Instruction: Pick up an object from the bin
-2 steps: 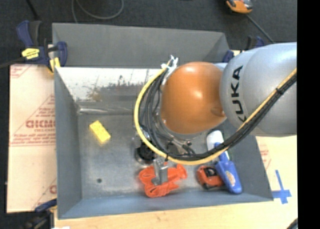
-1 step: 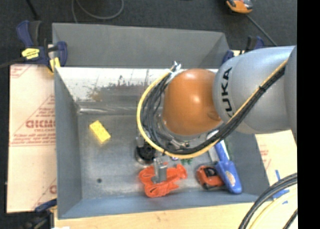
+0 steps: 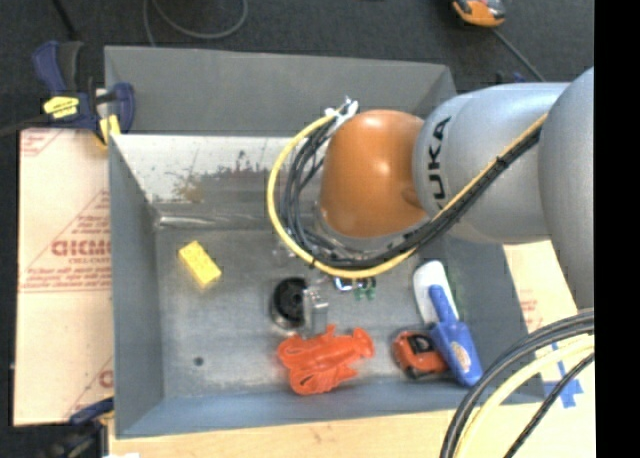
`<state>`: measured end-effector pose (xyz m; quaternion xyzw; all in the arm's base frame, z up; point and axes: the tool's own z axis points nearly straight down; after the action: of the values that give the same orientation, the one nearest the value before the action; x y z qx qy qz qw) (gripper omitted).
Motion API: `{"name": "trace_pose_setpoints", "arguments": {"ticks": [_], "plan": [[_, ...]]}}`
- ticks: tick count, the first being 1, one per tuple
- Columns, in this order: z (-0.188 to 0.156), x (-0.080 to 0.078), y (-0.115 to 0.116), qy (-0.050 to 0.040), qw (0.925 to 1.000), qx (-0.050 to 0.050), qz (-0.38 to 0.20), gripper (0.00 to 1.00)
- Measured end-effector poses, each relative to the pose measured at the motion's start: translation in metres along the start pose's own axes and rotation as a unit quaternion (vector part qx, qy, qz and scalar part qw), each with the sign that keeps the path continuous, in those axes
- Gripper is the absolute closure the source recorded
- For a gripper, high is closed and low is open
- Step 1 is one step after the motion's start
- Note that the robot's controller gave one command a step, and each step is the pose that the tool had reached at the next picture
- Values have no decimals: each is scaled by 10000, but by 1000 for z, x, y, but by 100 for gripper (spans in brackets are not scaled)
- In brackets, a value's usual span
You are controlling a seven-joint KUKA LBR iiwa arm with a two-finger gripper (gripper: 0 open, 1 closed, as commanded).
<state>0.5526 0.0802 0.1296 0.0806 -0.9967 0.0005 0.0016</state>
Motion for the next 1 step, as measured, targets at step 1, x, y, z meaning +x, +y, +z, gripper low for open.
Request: {"name": "trace_pose_setpoints", "arguments": {"ticks": [1], "plan": [[38,6,-22,-77,9961,-6,-877,100]]}}
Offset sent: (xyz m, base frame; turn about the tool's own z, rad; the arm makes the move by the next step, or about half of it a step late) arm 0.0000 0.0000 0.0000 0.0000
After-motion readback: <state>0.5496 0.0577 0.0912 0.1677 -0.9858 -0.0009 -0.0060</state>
